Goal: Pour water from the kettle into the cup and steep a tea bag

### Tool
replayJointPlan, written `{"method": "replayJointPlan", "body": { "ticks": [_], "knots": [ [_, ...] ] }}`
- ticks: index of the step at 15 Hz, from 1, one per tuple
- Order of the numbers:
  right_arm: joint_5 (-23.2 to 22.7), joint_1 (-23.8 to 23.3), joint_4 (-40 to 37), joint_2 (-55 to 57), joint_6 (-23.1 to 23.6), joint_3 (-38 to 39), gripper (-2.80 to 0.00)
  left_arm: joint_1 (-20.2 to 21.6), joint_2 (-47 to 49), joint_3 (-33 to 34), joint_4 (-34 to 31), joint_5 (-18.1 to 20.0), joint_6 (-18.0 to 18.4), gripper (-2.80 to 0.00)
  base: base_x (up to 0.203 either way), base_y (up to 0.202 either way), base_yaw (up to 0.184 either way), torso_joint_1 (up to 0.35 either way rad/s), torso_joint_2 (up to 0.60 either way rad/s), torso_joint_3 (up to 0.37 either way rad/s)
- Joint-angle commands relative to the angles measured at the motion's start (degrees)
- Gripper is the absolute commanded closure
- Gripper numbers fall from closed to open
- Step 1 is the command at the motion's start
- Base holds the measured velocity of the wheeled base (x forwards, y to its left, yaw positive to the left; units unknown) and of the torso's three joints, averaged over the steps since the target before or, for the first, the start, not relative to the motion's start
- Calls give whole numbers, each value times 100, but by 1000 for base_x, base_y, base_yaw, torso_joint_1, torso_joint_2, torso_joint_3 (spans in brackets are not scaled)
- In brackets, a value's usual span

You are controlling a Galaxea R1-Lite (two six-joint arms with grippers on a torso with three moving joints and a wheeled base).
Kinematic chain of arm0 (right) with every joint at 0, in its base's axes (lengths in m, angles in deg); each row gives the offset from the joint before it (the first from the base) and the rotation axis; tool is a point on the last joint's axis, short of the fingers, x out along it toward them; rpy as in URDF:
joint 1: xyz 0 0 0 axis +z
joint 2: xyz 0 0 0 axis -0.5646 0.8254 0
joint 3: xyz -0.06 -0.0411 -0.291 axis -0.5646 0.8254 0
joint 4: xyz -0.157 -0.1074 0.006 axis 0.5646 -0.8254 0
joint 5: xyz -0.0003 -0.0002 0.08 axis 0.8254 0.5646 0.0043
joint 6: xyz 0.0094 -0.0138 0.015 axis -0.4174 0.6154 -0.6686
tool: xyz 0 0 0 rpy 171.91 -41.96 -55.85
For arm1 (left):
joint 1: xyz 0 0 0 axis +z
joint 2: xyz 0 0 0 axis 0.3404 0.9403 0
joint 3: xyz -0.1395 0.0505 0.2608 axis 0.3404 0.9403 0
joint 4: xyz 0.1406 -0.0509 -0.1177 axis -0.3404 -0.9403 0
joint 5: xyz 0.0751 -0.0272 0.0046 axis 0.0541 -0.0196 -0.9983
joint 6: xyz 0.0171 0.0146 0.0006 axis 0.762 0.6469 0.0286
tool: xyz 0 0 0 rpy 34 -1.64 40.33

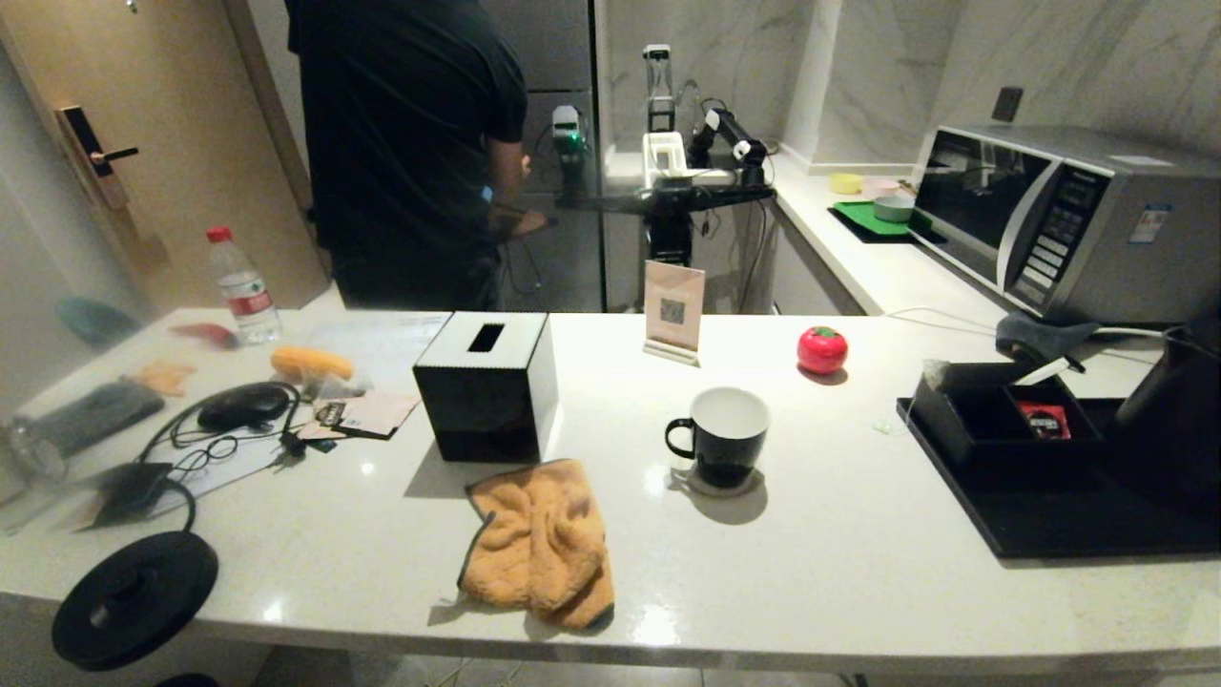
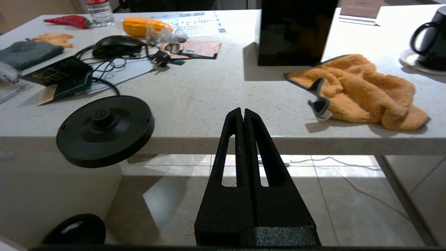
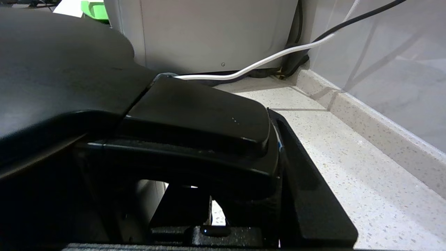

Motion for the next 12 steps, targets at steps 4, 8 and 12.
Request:
{"method": "replayJointPlan", "body": {
  "ticks": [4, 8, 12],
  "knots": [
    [-15, 5, 80, -39, -9, 52, 0, 1, 2, 0, 2, -2, -4, 0, 0, 0, 0, 0, 0, 0],
    [-15, 4, 80, -48, 0, 66, 0, 1, 2, 0, 2, -2, -4, 0, 0, 0, 0, 0, 0, 0],
    [-15, -1, 124, -48, 0, 60, 0, 1, 2, 0, 2, -2, -4, 0, 0, 0, 0, 0, 0, 0]
  ]
}}
